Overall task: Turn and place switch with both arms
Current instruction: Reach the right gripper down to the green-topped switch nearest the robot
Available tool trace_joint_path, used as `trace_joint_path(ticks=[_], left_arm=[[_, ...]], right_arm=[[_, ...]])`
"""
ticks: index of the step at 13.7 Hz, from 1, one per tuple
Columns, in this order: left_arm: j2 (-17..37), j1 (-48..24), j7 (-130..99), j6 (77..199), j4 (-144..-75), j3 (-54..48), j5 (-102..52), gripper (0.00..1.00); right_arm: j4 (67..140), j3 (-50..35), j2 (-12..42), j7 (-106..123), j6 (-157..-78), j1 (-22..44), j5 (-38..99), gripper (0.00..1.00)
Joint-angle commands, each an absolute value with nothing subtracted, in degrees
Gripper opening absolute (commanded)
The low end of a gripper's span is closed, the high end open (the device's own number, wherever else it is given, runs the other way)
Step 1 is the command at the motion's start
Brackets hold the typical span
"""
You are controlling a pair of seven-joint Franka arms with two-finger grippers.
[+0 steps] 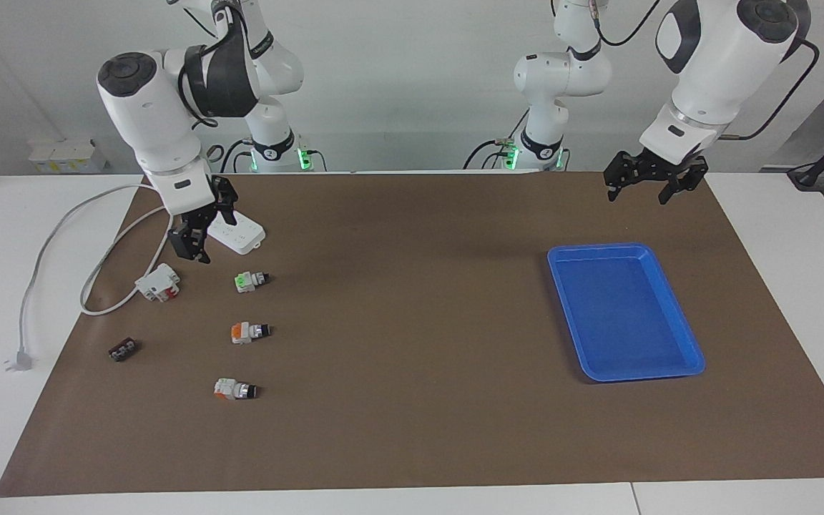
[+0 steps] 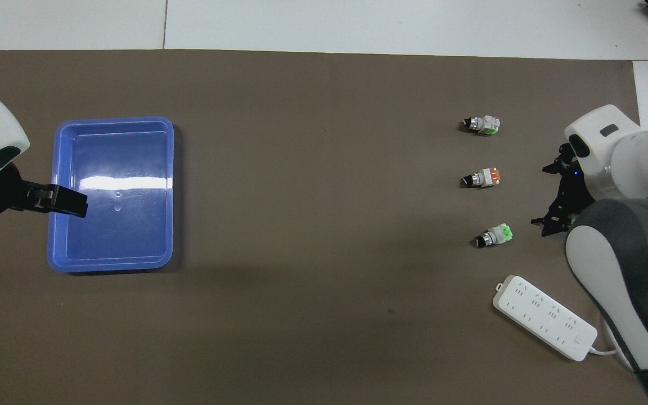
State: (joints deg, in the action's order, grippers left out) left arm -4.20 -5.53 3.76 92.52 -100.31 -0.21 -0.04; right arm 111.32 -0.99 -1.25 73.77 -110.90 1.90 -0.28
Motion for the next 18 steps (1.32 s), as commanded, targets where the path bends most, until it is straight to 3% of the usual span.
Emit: trace_joint_path(ticks=[1,10,18], left_arm=[[-7.03,-5.71,3.60,93.96,-104.06,-0.09,0.35,1.00],[-8.61,-5.80,3.43,93.51,-106.96,-0.18,0.26,1.00],[-9.32,-5.80,3.43,94.22,-108.37,-0.18,0.26,1.00]], right_arm=[[114.17,-1.05,0.86,86.00,-115.39,1.58,0.88,1.00],[123.04,-1.05,5.80,101.33,-126.82,0.88,4.13,1.00],[129.90,-1.05,5.36,108.89,-133.59,-0.44,4.13,0.95]])
